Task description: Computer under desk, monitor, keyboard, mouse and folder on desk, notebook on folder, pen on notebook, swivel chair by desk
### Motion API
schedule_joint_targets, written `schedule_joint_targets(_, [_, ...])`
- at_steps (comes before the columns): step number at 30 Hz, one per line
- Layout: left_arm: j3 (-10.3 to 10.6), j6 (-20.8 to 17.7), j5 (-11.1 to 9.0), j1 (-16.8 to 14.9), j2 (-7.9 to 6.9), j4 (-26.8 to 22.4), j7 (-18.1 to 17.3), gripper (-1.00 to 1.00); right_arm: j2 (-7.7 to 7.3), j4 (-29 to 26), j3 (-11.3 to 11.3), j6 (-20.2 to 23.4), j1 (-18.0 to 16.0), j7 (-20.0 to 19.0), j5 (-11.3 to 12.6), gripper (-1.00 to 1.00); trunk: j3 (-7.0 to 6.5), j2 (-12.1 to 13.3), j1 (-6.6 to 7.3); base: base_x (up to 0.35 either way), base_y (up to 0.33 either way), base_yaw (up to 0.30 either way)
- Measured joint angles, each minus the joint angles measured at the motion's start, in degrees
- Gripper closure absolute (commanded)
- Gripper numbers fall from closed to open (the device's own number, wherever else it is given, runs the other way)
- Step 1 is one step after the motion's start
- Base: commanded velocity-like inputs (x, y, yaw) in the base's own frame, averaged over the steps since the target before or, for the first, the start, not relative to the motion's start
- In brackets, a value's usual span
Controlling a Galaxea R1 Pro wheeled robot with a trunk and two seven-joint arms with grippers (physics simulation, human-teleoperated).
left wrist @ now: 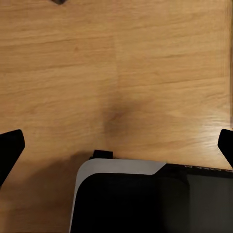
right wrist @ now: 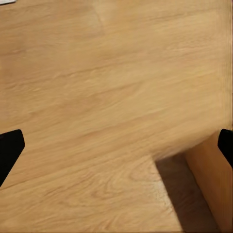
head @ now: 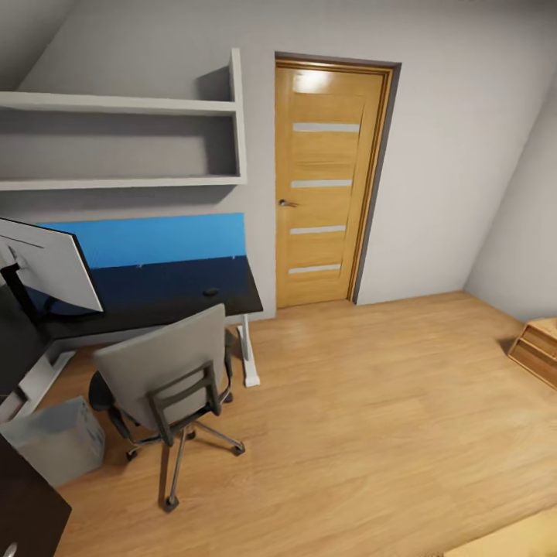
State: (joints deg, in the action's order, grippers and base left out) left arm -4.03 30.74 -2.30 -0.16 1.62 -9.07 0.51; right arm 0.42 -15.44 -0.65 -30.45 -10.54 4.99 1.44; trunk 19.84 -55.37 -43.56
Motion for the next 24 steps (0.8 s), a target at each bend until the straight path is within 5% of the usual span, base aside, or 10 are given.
schedule_joint_targets(24, [-0.1,0.3,-0.1,0.0,-0.01,0.0,0.0,-1.00,0.00,0.0,0.0,0.1,0.0,0.0,0.0,-1.00,0.72,0.0,0.01,0.032,0.021,-0.287])
